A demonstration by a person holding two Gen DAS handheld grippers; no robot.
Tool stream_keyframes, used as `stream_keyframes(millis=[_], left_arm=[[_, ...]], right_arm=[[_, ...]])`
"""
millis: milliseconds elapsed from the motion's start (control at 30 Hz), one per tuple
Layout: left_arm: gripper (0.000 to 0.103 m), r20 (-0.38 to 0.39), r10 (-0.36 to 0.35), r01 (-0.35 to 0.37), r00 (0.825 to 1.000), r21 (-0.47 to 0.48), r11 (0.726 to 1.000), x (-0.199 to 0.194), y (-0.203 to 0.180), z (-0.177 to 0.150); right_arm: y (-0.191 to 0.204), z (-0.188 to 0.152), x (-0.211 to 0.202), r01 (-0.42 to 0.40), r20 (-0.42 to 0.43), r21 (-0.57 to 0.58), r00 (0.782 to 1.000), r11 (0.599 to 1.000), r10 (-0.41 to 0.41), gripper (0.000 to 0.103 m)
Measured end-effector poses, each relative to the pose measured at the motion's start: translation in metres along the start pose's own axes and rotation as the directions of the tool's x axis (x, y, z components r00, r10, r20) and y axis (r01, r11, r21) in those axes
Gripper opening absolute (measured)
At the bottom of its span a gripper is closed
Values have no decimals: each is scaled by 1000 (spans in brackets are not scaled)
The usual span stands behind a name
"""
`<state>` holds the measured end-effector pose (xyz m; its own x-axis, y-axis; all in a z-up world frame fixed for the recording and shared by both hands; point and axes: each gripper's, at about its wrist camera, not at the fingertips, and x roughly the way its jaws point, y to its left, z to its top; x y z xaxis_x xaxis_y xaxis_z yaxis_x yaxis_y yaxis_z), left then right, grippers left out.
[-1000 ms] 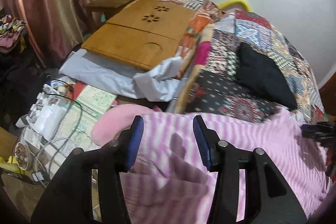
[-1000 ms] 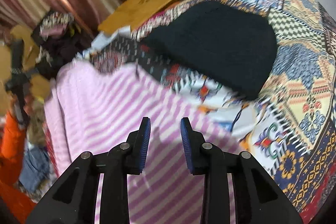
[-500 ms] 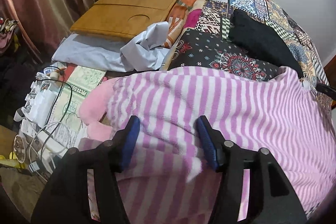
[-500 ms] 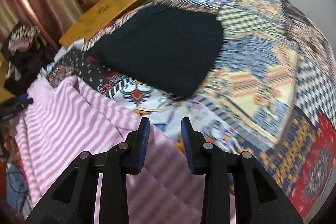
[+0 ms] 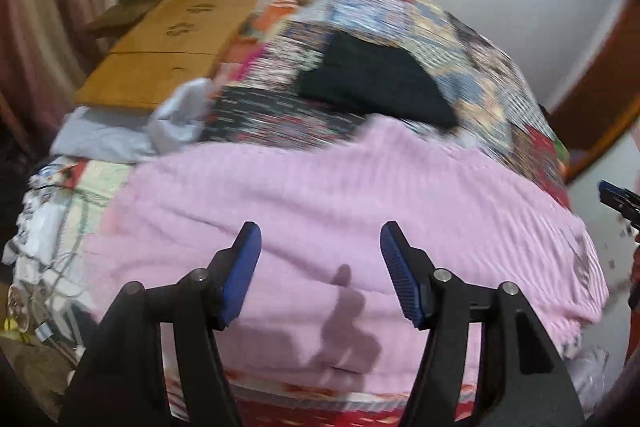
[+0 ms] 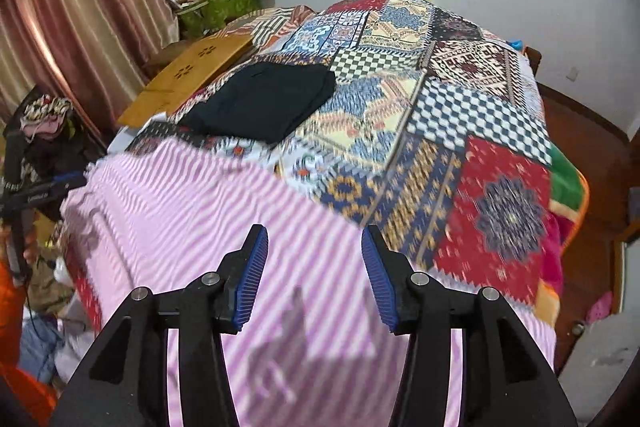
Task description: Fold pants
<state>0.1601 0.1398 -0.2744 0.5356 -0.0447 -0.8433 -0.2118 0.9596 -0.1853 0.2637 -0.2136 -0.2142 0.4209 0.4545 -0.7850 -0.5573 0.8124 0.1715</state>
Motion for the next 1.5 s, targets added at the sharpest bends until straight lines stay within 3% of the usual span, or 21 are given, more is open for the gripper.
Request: stream_keyframes(millis=[200, 333, 433, 533, 667, 800, 1000, 1233, 1367, 1433, 1500], left_arm=[[65, -111, -94, 108, 989, 124, 986, 30, -77, -26], [65, -172, -52, 89, 984, 219, 972, 52, -107, -47], [66, -173, -59, 97, 983, 218, 971, 49, -104, -58], [66, -204, -103, 138, 973, 163, 977, 42, -88, -67], [67, -221, -109, 144, 969, 153, 978, 31, -74, -84], [67, -227, -93, 130, 970, 153, 980, 18, -69, -84], [67, -141, -127, 150, 982, 167, 974, -4, -84, -55], [67, -183, -225, 267, 957, 256, 929, 6, -147, -51], [67, -281, -255, 330, 925, 263, 907, 31, -176, -64], [67, -261, -216, 296, 941, 323, 899, 29, -186, -74], [67, -267, -219, 306, 939, 351, 885, 22, -189, -81]], right_arm=[[15, -50, 4, -95, -80, -2, 992, 995, 95, 48], [33, -79, 24, -181, -171, -14, 969, 983, 176, 50], [46, -91, 22, -154, -158, -75, 977, 985, 140, 52], [45, -94, 16, -187, -164, -66, 971, 980, 174, 52], [42, -98, 17, -204, -170, -47, 966, 978, 194, 52], [45, -99, 10, -200, -174, -63, 967, 978, 187, 52], [29, -99, -11, -151, -131, -13, 980, 988, 148, 52], [2, -100, -17, -105, -72, 94, 991, 990, 112, 53], [-1, -111, -5, -91, -112, 118, 988, 989, 104, 53], [-1, -122, 1, -75, -140, 114, 986, 991, 91, 55], [-3, -129, -4, -74, -123, 120, 988, 990, 89, 59]])
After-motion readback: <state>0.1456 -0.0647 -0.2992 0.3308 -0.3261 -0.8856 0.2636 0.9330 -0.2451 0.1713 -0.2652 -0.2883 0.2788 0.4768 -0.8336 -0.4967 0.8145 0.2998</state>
